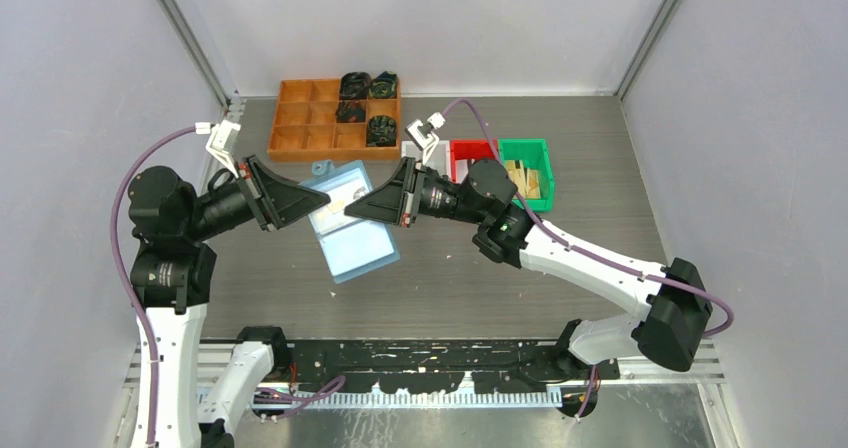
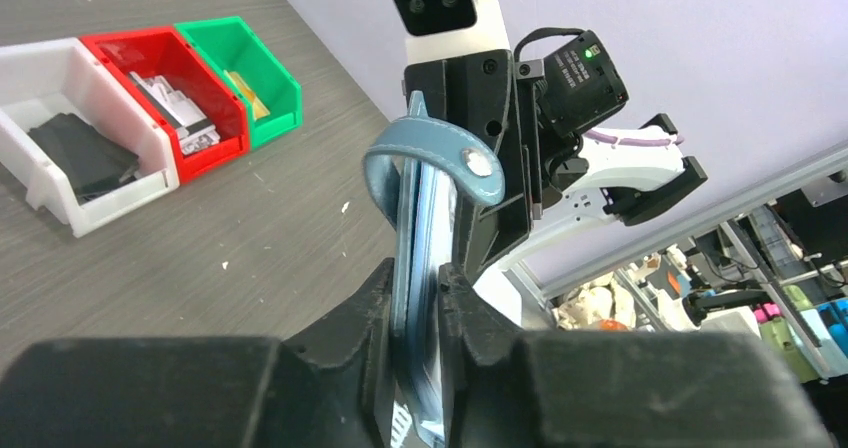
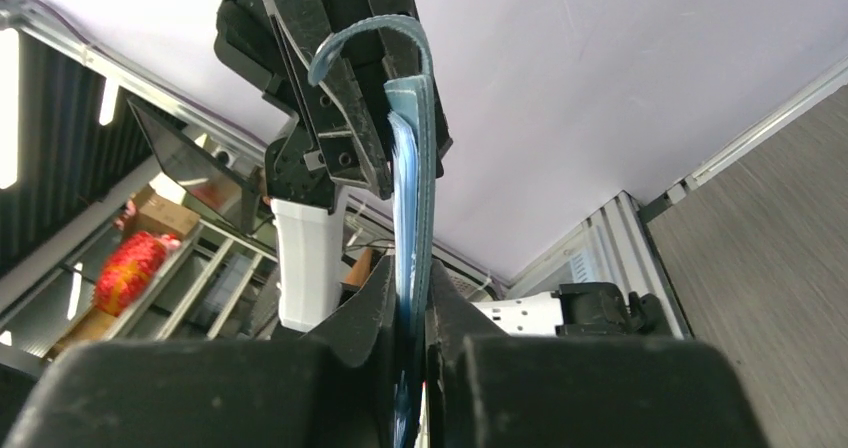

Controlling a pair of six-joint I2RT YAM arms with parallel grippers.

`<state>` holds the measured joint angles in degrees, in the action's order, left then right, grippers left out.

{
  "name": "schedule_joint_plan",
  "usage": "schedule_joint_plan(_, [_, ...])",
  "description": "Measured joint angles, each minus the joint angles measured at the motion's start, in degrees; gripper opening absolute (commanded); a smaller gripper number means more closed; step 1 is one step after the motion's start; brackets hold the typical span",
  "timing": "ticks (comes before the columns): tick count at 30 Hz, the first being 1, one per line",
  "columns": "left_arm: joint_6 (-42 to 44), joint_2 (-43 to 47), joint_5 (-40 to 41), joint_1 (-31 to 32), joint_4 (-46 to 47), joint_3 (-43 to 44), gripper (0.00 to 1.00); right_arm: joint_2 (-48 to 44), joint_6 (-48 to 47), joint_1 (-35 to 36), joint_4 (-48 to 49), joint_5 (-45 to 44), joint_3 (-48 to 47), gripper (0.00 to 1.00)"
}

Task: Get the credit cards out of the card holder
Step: Remove the credit card from the card holder.

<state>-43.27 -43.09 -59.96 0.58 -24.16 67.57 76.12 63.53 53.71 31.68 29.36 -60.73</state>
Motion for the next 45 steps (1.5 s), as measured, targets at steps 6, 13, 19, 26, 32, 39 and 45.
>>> schedule_joint_plan(6, [2.2,-0.5,-2.1,0.0,-1.8,0.0,0.31,-0.7,-3.6,0.1,-4.8,1.8,-0.7,0.04])
schedule_joint_plan(13, [3.2,-1.5,-6.1,0.0,-2.5,-0.8,0.28,-0.7,-8.2,0.1,-13.3,5.4,-4.4,0.03])
schedule_joint_plan(19, [3.2,-2.2,-9.8,0.0,-2.5,-0.8,0.22,-0.7,-12.0,0.1,-19.0,7.8,-7.5,0.03])
schedule_joint_plan(26, [3.9,-2.1,-11.3,0.0,-2.8,-1.0,0.32,-0.1,-14.2,0.1,-23.0,9.2,-10.3,0.03])
schedule_joint_plan(32, [6.3,-2.1,-11.8,0.0,-5.3,-1.6,0.18,1.6,-15.3,0.1,-25.0,10.4,-11.8,0.06])
schedule_joint_plan(39, [9.7,-2.5,-12.0,-0.1,-8.9,-1.3,0.0,2.0,-18.0,-0.1,-29.2,11.1,-13.5,0.38])
schedule_joint_plan(45, [14.3,-3.2,-7.0,0.2,-12.1,-1.1,0.0,2.2,-18.8,-3.1,-34.3,10.0,-14.1,0.69])
